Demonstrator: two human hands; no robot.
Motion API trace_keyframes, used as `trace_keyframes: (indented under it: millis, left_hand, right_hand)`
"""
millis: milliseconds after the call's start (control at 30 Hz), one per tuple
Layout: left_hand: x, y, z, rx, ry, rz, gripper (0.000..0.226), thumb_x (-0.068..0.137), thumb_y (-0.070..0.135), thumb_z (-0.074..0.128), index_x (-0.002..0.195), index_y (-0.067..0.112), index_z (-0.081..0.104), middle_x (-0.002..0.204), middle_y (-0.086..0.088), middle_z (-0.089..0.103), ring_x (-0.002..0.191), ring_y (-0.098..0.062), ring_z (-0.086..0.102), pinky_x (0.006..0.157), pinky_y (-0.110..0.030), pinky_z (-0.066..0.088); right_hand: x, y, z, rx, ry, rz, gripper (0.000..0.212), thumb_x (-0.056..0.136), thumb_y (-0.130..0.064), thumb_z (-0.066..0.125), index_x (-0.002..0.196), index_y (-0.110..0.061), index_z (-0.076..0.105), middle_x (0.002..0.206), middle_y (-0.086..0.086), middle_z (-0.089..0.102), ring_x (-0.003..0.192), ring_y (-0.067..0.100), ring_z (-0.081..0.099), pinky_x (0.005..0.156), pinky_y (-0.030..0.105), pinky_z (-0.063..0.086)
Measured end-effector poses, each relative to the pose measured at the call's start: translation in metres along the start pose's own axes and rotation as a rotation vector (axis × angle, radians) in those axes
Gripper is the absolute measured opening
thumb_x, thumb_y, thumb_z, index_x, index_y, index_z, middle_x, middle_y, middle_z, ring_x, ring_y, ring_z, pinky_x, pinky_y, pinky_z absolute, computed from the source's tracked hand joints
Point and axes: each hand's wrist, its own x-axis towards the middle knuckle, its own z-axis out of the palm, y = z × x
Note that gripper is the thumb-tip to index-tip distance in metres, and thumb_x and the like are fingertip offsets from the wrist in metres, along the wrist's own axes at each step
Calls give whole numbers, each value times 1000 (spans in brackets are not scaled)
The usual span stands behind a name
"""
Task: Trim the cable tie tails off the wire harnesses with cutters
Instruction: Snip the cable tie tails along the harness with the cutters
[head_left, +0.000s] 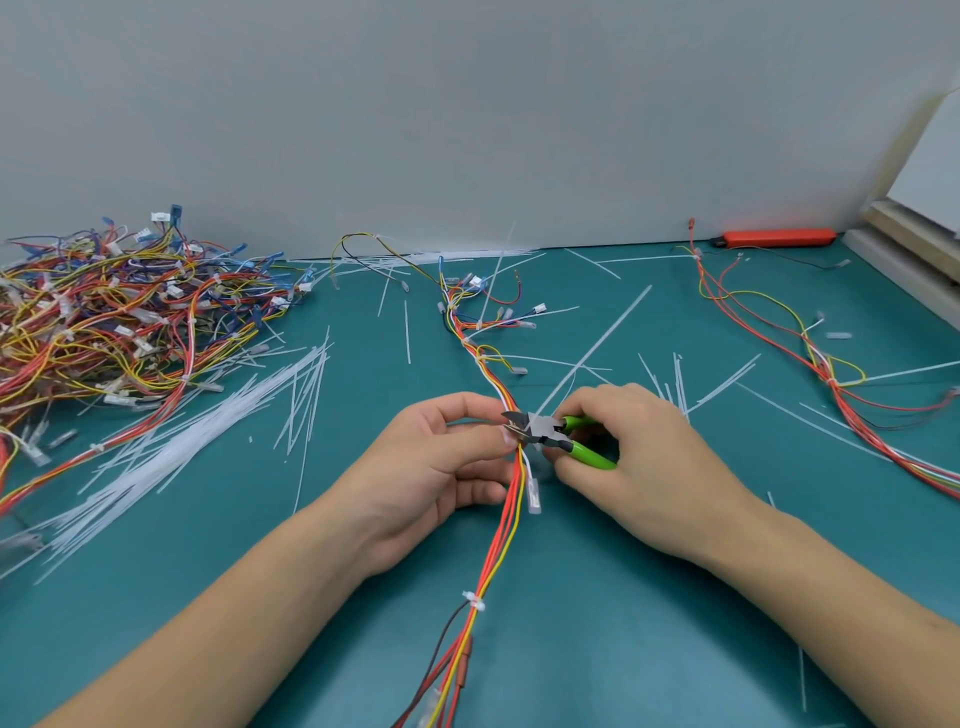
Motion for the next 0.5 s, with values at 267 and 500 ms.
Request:
trace_keyframes:
  millis: [267,500]
  left_hand:
    - [0,0,0,1,-13,10,40,82,5,77,118,-1,60,76,-9,68,58,-17,65,56,-25,55]
    - [0,-1,0,2,-9,17,38,79,9,76,114,1,62,80,-11,68,58,-17,65,55,-25,55]
  right_hand:
    - [1,5,0,21,-7,12,25,88,-40,70,72,-35,52,65,-11,53,70,14,49,65,30,31]
    - [1,5,0,62,-13,38,26,89,-42,70,72,-31,53,61,-8,49,61,17,40,63,25,27]
